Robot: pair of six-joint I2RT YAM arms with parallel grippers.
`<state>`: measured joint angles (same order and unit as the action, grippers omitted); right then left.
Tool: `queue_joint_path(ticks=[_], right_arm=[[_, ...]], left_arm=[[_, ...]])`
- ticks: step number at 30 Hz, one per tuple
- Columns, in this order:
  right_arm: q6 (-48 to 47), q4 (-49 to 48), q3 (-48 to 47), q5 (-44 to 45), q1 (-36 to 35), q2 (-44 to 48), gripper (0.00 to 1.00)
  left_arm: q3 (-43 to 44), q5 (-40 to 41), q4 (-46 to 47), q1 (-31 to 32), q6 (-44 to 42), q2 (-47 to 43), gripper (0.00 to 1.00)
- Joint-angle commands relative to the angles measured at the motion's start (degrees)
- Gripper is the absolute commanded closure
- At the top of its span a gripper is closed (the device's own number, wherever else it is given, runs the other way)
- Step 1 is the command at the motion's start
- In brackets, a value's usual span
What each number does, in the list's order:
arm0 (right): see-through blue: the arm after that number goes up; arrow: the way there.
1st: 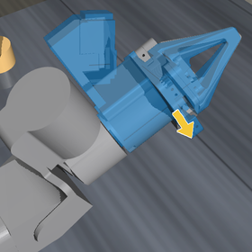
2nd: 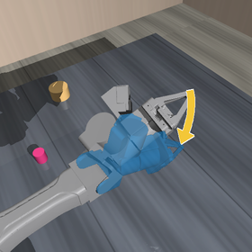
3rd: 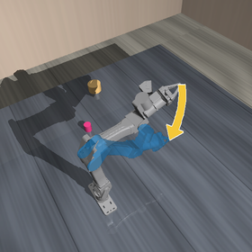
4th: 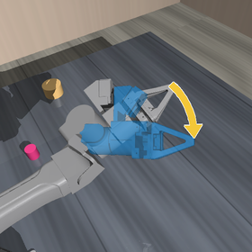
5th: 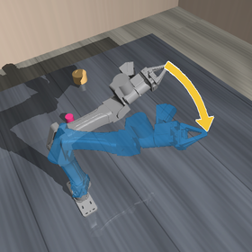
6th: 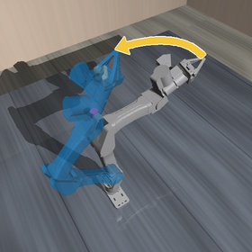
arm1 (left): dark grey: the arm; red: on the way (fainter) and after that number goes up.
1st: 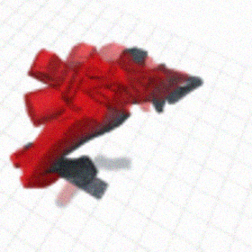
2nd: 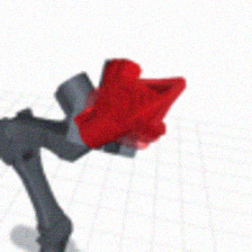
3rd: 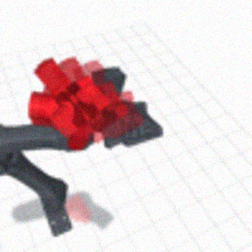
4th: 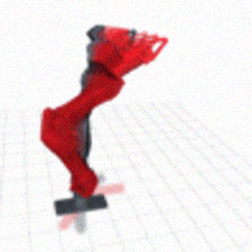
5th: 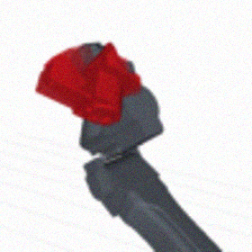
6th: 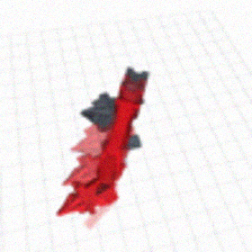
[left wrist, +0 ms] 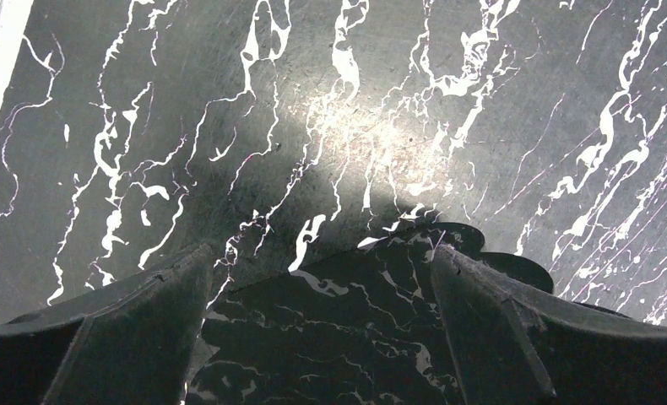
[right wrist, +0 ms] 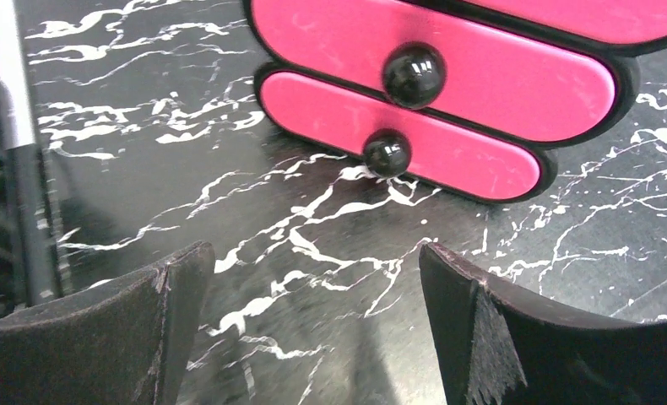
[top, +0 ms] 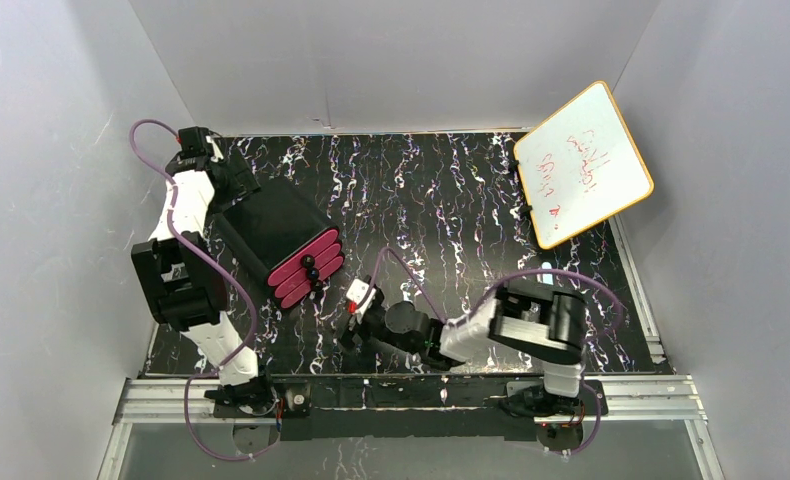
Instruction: Organize the makeup
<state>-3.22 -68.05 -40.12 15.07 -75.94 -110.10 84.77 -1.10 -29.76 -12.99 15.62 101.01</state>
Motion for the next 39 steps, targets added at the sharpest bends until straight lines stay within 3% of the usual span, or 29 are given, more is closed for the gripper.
queue_joint_path(ticks=[1, 6, 11, 14, 19, 24, 27, 30, 35, 39], right_arm=[[4.5, 17.6, 0.1, 3.2, -2.2, 12.1, 0.01], [7.1, 47.4, -11.0, 11.5, -2.3, 23.1, 0.01], [1.0, 51.9, -16.0, 18.2, -1.6, 29.9, 0.01], [1.1, 59.6, -22.6, 20.8, -0.2, 29.6, 0.01], [6.7, 74.8, -34.8, 15.1, 5.3, 26.9, 0.01], [12.8, 82.8, -44.8, 4.0, 17.2, 25.1, 0.01], [11.1, 87.4, -52.9, 3.0, 23.3, 22.5, 0.01], [5.8, 85.3, -56.1, 5.9, 26.3, 22.4, 0.01], [5.4, 84.3, -61.2, -0.6, 35.1, 23.1, 0.01], [3.4, 84.7, -64.5, 0.6, 36.8, 22.6, 0.01]], left_arm=[[3.1, -1.5, -5.5, 0.7, -2.1, 2.5, 0.02], [5.7, -1.0, -2.0, 0.7, -1.7, 4.7, 0.02], [6.1, 7.4, 11.2, 0.7, -0.7, 3.6, 0.02], [8.1, 11.6, 18.6, 0.6, -2.4, 3.0, 0.01], [14.3, 10.5, 25.7, 0.7, -5.0, 2.8, 0.02], [31.2, 2.3, 16.1, 0.9, -4.6, 6.5, 0.02], [42.5, -2.5, 9.6, 1.0, -4.9, 8.0, 0.02], [41.9, -2.4, 11.0, 1.0, -4.5, 4.3, 0.02], [43.4, -2.4, 9.1, 1.0, -4.4, 1.0, 0.02], [43.0, -4.2, 8.5, 1.0, -4.3, -1.5, 0.02]])
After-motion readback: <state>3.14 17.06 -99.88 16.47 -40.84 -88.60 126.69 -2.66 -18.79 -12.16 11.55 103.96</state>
